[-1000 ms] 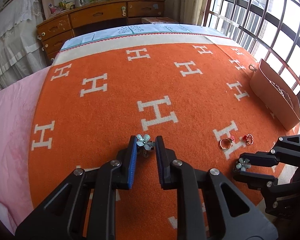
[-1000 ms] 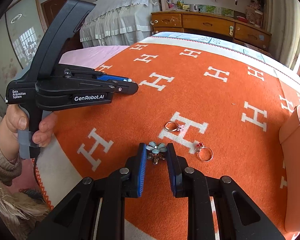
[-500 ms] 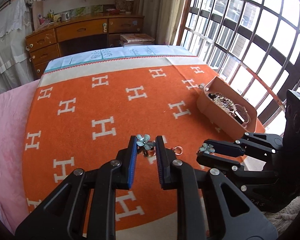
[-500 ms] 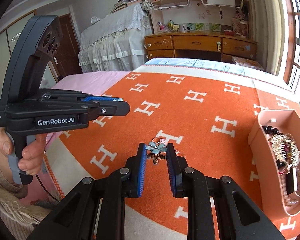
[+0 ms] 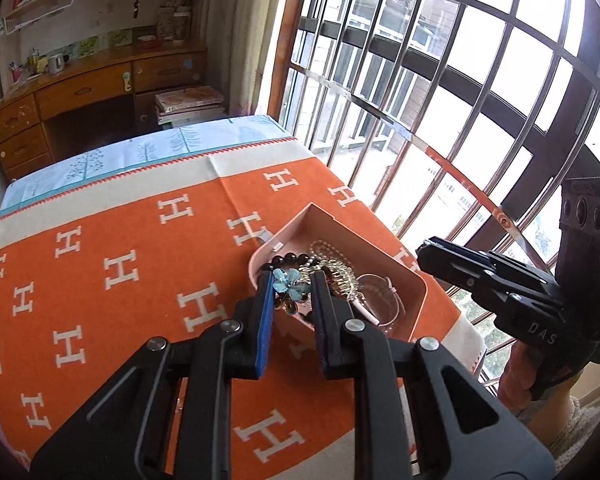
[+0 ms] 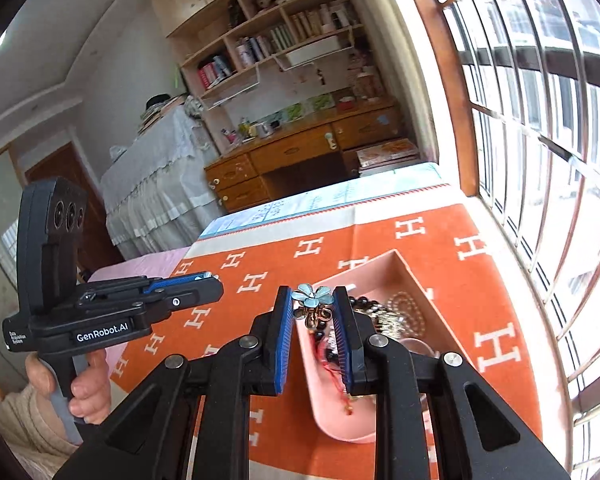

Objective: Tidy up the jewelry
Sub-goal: 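Carry both blue flower brooches into the pink box and open both tools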

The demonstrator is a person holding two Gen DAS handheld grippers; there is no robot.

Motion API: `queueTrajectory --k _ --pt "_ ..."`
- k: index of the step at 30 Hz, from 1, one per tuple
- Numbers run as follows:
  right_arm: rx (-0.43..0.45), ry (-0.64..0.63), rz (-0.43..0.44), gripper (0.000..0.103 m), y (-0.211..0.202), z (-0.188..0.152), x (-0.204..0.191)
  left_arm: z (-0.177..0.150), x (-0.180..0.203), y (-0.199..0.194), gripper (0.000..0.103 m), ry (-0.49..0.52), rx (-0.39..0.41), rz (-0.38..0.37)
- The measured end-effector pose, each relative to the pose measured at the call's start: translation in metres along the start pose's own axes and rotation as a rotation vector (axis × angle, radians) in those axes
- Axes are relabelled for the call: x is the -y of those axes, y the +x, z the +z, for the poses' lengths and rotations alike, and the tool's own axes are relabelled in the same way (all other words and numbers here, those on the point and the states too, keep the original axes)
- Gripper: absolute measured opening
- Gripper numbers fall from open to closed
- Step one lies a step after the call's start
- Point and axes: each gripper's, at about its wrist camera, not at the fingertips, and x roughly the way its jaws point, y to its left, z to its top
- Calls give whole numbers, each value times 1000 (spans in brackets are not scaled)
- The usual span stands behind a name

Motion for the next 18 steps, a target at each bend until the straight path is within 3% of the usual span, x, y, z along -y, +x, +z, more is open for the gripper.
queueTrajectory --k 8,14,18 --pt "-168 106 -60 20 24 -13 69 -16 35 66 15 16 -125 -59" --pt "-259 101 -56 20 55 -26 80 -32 50 74 15 74 -149 -60" --pt "-271 85 -75 21 69 -32 78 -41 58 79 15 112 -160 -41"
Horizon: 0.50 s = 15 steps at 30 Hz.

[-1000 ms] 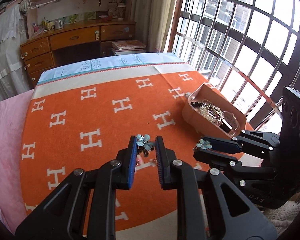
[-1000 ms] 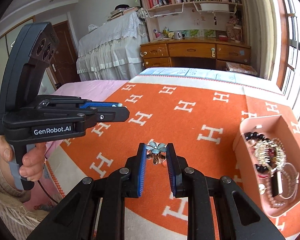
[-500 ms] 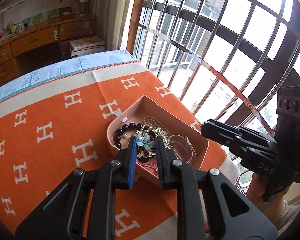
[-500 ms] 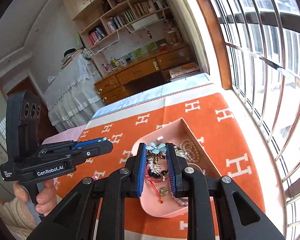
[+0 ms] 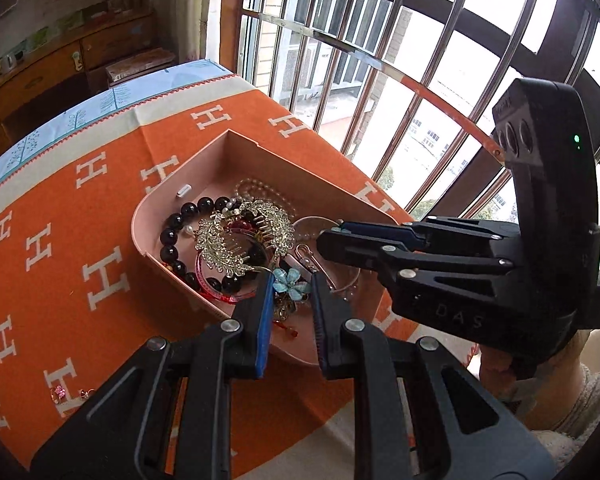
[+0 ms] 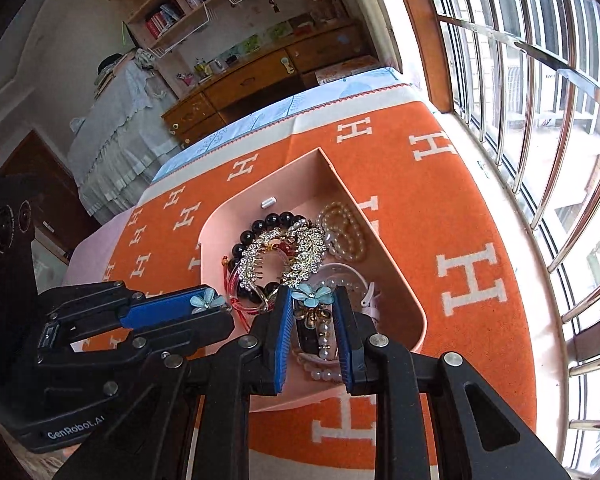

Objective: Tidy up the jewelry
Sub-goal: 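Carry both blue flower brooches into the pink box and open both tools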

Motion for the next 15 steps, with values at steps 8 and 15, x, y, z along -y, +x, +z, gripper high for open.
queueTrajectory --k 8,15 --pt "58 96 4 45 -6 2 12 -8 4 12 29 14 -42 24" --pt "71 67 -8 46 -15 -1 -1 -12 5 0 50 23 1 35"
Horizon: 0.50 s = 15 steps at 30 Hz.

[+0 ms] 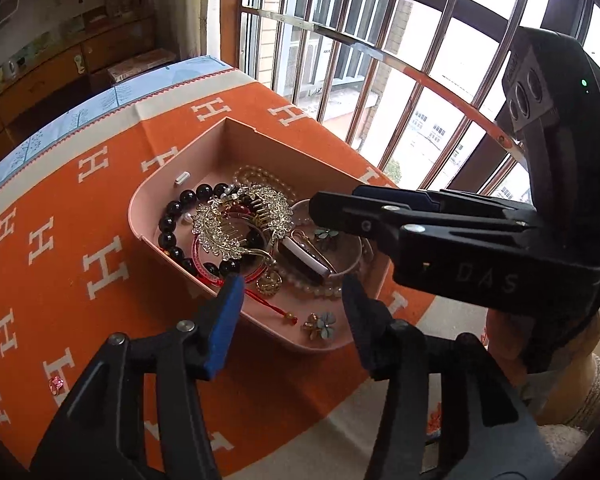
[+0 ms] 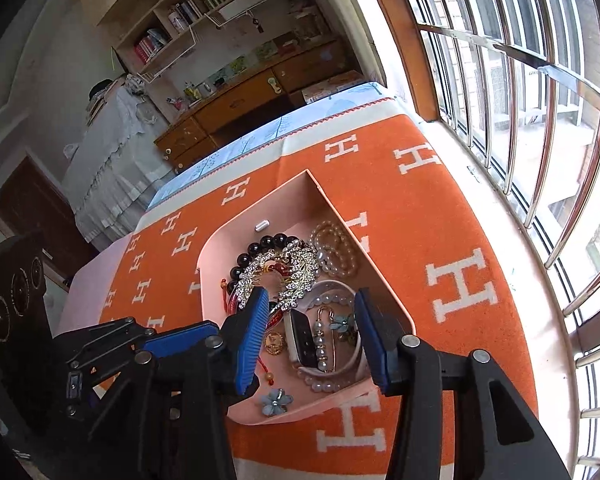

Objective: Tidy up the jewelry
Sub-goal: 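Carry both blue flower brooches into the pink box and open both tools, then withdraw both open tools from the pink box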

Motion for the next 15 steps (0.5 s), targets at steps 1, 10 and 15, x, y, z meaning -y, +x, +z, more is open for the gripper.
queueTrajectory --k 1,10,15 --pt "-1 -2 2 46 -1 0 -2 -1 0 -2 52 2 3 11" --pt "3 -17 10 46 -1 -3 -12 -12 -8 -8 53 -36 -6 31" --pt "4 -47 6 46 0 -6 -23 -18 -12 -18 53 -48 8 44"
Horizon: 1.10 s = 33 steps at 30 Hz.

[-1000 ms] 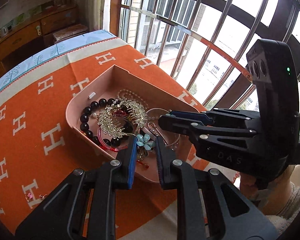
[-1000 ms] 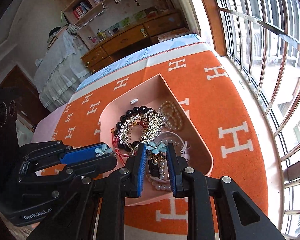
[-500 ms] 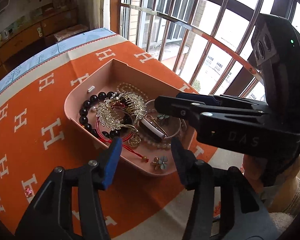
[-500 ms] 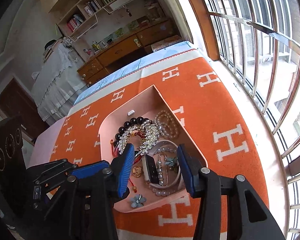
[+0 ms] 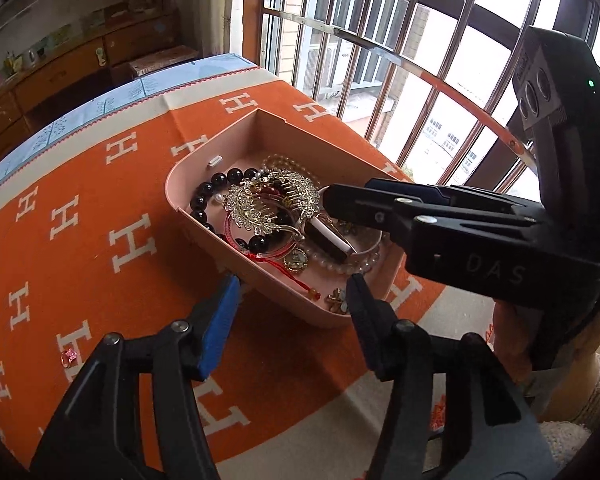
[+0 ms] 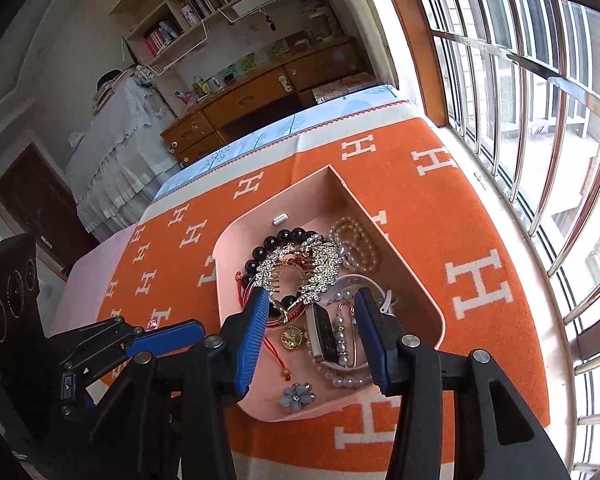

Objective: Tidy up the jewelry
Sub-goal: 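Withdraw both open tools from the pink box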

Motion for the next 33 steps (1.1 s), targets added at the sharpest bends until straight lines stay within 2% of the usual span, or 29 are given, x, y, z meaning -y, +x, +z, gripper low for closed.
queueTrajectory --k 8,20,27,33 --pt "42 -48 22 46 -8 -4 -26 -12 -20 -28 53 -30 45 58" --pt "118 -167 76 45 -29 -18 -78 -34 -93 -83 53 -166 132 211" --pt "60 -275 122 45 -16 -38 -120 -45 -141 -95 53 -283 138 253" --pt "-10 -348 113 45 10 -56 -146 -57 -157 -91 53 -274 109 279"
